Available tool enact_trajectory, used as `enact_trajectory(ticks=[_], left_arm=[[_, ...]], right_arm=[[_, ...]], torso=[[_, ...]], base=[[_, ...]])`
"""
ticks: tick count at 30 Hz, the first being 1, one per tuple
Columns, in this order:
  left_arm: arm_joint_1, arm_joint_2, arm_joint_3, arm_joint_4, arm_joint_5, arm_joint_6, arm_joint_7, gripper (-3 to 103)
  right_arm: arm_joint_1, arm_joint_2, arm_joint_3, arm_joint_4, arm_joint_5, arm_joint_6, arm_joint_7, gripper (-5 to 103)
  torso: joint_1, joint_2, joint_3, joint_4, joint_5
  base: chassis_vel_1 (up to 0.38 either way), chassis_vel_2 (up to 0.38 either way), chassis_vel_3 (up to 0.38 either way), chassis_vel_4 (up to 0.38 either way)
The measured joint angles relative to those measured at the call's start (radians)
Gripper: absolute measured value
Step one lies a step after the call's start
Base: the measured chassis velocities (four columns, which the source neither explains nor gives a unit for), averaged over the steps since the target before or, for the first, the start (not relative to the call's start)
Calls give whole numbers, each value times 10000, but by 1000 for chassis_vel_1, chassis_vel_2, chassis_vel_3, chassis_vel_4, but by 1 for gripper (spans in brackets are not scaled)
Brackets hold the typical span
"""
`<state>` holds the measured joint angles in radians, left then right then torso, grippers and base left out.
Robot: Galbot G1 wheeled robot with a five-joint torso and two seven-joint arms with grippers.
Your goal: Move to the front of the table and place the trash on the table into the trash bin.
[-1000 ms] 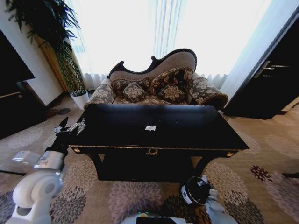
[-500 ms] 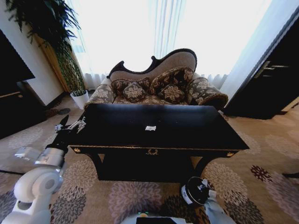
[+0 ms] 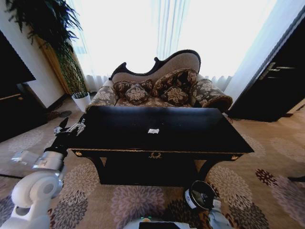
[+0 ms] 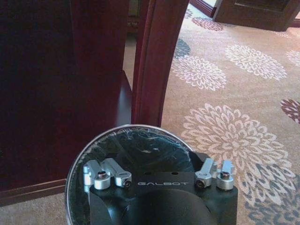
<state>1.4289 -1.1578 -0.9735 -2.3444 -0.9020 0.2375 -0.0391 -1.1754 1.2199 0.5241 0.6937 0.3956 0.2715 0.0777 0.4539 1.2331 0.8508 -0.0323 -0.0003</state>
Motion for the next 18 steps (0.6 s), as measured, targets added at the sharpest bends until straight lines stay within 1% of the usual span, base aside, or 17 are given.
enact_trajectory(ticks=[1, 2, 3, 5, 6, 7, 8, 9, 11, 12, 13, 14, 16, 17, 18], left_arm=[[0, 0, 0, 0, 0, 0, 0, 100], [8, 18, -46, -40, -46, 0, 0, 100], [8, 31, -71, -56, -69, 0, 0, 100], [-33, 98, -201, -89, -250, 10, 0, 100], [-33, 98, -201, -89, -250, 10, 0, 100], [-71, 107, -228, -47, -300, 10, 1, 100], [-103, 117, -226, 28, -327, 9, 4, 100], [-153, 133, -198, 139, -337, -3, 5, 100], [-218, 155, -147, 215, -365, -16, 8, 100], [-218, 155, -147, 215, -365, -16, 8, 100], [-257, 172, -116, 220, -399, -21, 10, 100], [-273, 181, -99, 216, -412, -22, 10, 100], [-303, 188, -6, 158, -426, -23, 13, 100], [-303, 188, -6, 158, -426, -23, 13, 100], [-322, 188, 53, 134, -426, -23, 14, 100]], right_arm=[[0, 0, 0, 0, 0, 0, 0, 80], [-158, 3, 10, 199, 100, 0, -102, 86], [-262, 11, 26, 334, 149, 0, -207, 86], [-879, 105, 142, 1073, 180, 125, -996, 96], [-879, 105, 142, 1073, 180, 125, -996, 96], [-1189, 211, 290, 1385, -157, 250, -1435, 99], [-1375, 302, 461, 1605, -506, 383, -1811, 100], [-1602, 406, 731, 1911, -975, 555, -2242, 100], [-1988, 553, 1088, 2470, -1421, 661, -2821, 100], [-1988, 553, 1088, 2470, -1421, 661, -2821, 100], [-2263, 624, 1261, 2899, -1516, 662, -3132, 100], [-2408, 649, 1355, 3130, -1532, 660, -3285, 100], [-2999, 684, 1756, 3983, -1456, 720, -4056, 100], [-2999, 684, 1756, 3983, -1456, 720, -4056, 100], [-3202, 687, 1923, 4263, -1326, 875, -4537, 100]], torso=[[0, 0, 0, 0, 0], [0, 0, 0, 1, 1], [1, 0, 0, 0, -1], [0, 0, 0, 0, 1], [0, 0, 0, 0, 1], [0, 1, 0, -3, 4], [-1, 1, 0, -6, 6], [-1, 1, 0, -3, 1], [-1, 0, -1, -1, -6], [-1, 0, -1, -1, -6], [0, 0, 0, -1, 5], [0, 0, 0, -1, 6], [0, 1, 0, -2, -4], [0, 1, 0, -2, -4], [0, 1, 0, -3, 0]], base=[[0, 0, 0, 0], [0, 0, 0, 0], [0, 0, 0, 0], [0, 0, 0, 0], [0, 0, 0, 0], [0, 0, 0, 0], [0, 0, 0, 0], [0, 0, 0, 0], [0, 0, 0, 0], [0, 0, 0, 0], [0, 0, 0, 0], [0, 0, 0, 0], [0, 0, 0, 0], [0, 0, 0, 0], [0, 0, 0, 0]])
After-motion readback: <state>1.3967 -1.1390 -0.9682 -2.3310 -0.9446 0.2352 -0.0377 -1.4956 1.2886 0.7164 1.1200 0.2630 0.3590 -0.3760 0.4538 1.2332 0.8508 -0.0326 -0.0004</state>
